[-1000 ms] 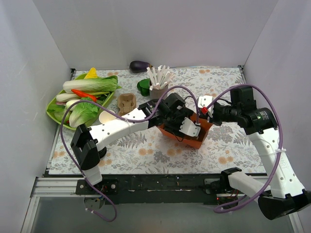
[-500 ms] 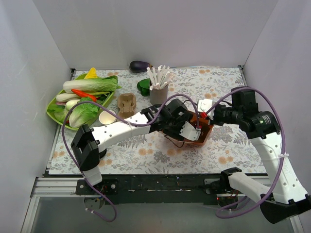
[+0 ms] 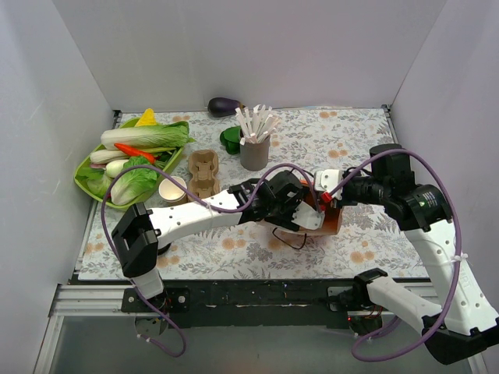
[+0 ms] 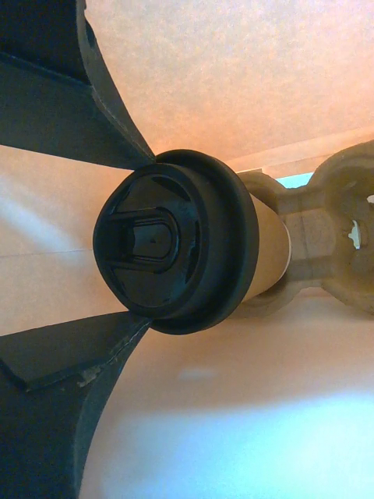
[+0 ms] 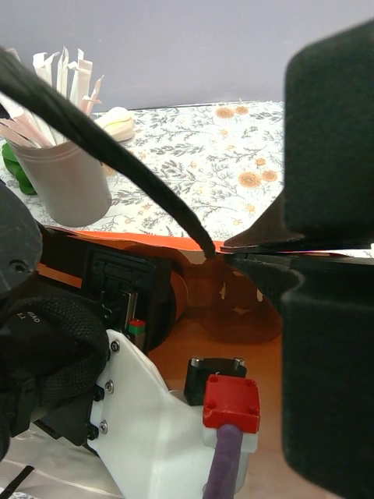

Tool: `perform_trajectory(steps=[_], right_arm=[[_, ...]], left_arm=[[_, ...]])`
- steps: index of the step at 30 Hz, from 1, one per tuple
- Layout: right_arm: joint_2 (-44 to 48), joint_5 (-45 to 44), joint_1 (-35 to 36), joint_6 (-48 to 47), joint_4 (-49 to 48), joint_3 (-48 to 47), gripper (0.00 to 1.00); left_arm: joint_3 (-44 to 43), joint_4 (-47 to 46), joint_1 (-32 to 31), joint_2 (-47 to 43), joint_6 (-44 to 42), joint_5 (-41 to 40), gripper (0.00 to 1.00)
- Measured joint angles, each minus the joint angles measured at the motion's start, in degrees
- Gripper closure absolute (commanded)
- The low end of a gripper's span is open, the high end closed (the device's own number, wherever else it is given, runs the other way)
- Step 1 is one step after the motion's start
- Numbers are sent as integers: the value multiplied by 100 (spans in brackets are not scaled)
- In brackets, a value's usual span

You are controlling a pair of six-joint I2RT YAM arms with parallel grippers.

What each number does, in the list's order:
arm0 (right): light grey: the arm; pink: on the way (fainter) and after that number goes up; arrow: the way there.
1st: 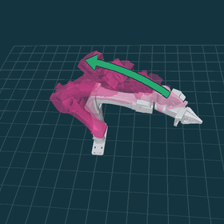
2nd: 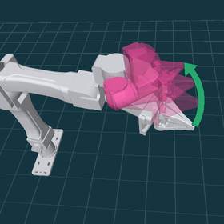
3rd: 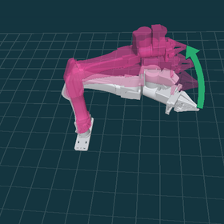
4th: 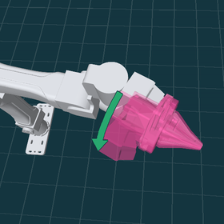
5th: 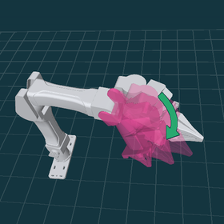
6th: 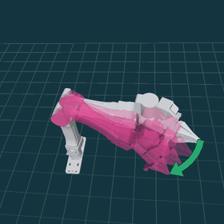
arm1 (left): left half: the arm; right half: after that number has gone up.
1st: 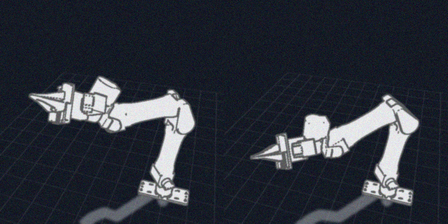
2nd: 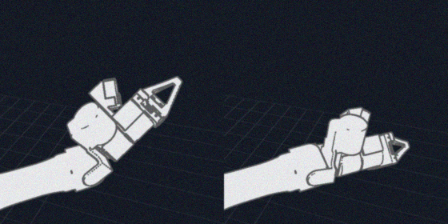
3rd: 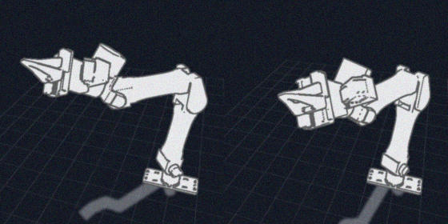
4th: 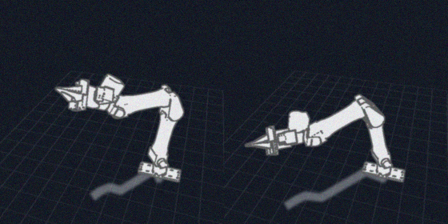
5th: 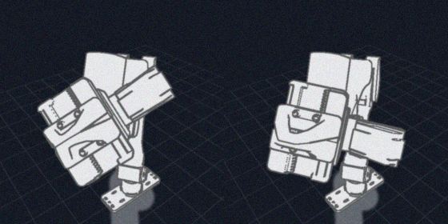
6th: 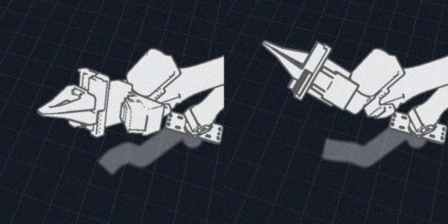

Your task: Pack the takeout coffee

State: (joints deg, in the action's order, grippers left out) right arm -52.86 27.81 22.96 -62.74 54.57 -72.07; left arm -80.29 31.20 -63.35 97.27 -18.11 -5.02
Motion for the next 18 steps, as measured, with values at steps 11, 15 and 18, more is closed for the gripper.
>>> perform_trajectory(steps=[11,15,18], right_arm=[[109,-24,46,120,-35,127,99],[114,-26,46,330,-81,179,99],[114,-61,46,518,-133,179,99]], left_arm=[[-52,-74,-17,61,76,-184,100],[-90,-103,-17,111,46,-216,100],[-179,-111,-17,177,13,-286,100]])
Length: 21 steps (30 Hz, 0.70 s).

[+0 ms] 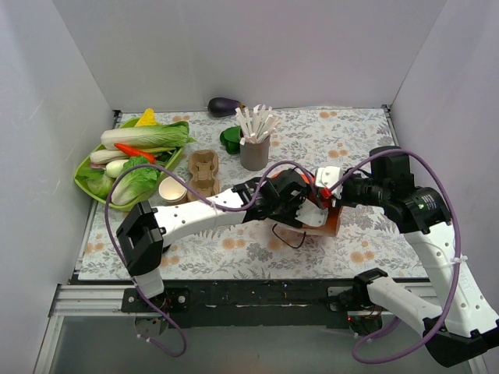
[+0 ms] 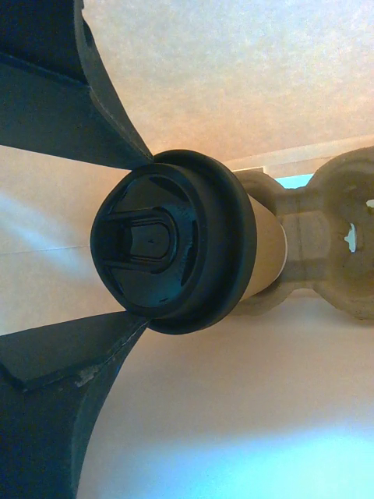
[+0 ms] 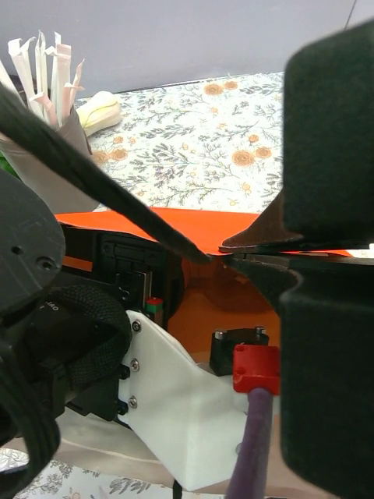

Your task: Pack the takeout coffee

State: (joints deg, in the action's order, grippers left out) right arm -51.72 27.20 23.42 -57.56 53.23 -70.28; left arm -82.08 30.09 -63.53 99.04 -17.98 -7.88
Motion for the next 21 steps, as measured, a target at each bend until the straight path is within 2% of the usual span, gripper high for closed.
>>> perform_trajectory(steps=[11,21], right_arm=[[-33,-9,-4,514,-175,85,99],[15,-4,-4,785,-404,236,99]], left_arm=[[-103,11,-33,83,-177,-181,100],[-326,540,-35,98,-81,-61,100]])
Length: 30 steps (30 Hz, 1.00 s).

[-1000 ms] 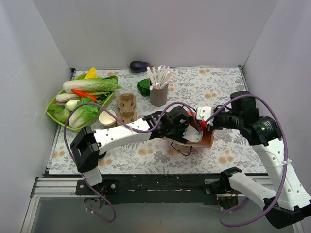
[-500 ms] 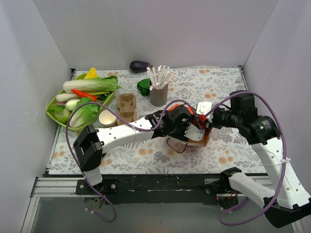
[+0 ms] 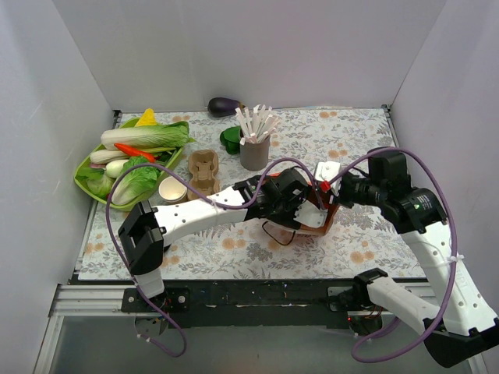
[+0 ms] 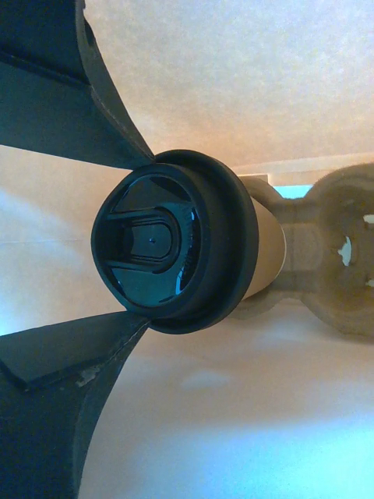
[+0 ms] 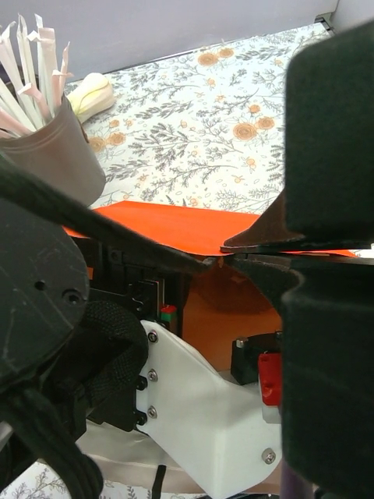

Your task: Pack the takeout coffee

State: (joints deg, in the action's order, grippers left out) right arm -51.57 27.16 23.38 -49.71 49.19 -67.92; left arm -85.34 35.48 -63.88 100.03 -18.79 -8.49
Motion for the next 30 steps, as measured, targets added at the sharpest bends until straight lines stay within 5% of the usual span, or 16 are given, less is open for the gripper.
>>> perform_trajectory(steps=[30], right_arm=[[-168,151,44,7,81,31,99]], left_arm=[[507,-304,0,-240,-236,-452,100]])
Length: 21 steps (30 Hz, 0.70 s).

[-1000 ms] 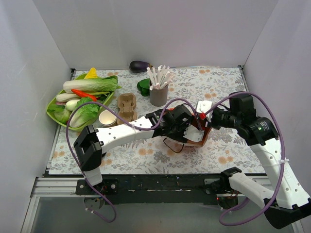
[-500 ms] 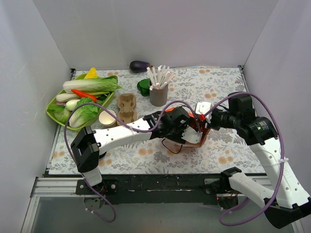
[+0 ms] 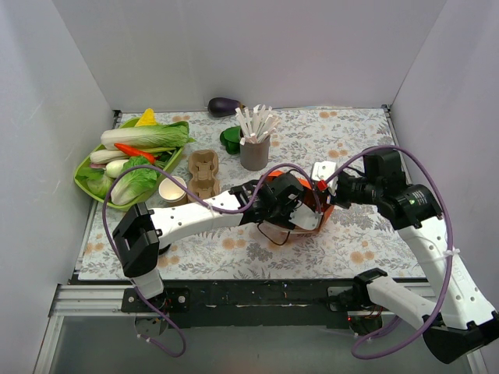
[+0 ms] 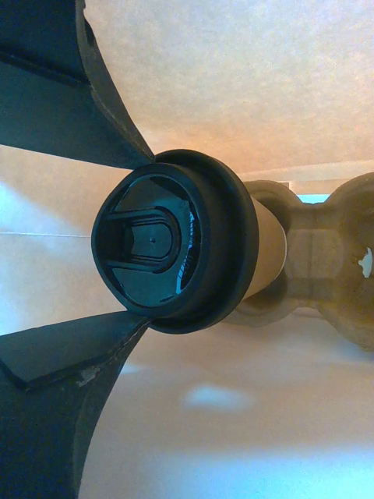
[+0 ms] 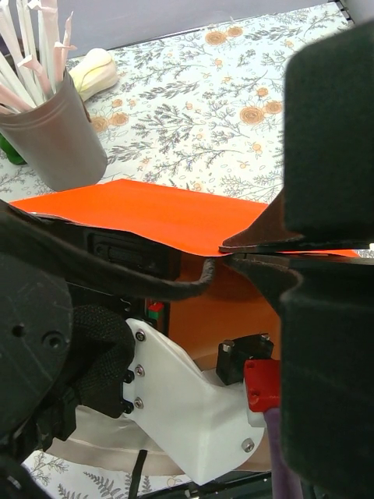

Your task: Pack the takeout coffee

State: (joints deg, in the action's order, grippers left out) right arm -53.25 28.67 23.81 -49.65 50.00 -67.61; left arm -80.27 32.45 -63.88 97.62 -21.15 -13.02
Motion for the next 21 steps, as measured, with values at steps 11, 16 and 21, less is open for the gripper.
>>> perform_trajectory(steps=[11,16,21], right_arm=[[-50,22,0,0,-2,-11,99],[-74,46,0,2,2,-11,99],[-96,66,0,2,2,-11,99]], left_arm=[[57,-105,24,-2,-57,-151,100],[140,-197,70,-7,-70,-116,100],[203,-299,140,-9,-96,-79,100]])
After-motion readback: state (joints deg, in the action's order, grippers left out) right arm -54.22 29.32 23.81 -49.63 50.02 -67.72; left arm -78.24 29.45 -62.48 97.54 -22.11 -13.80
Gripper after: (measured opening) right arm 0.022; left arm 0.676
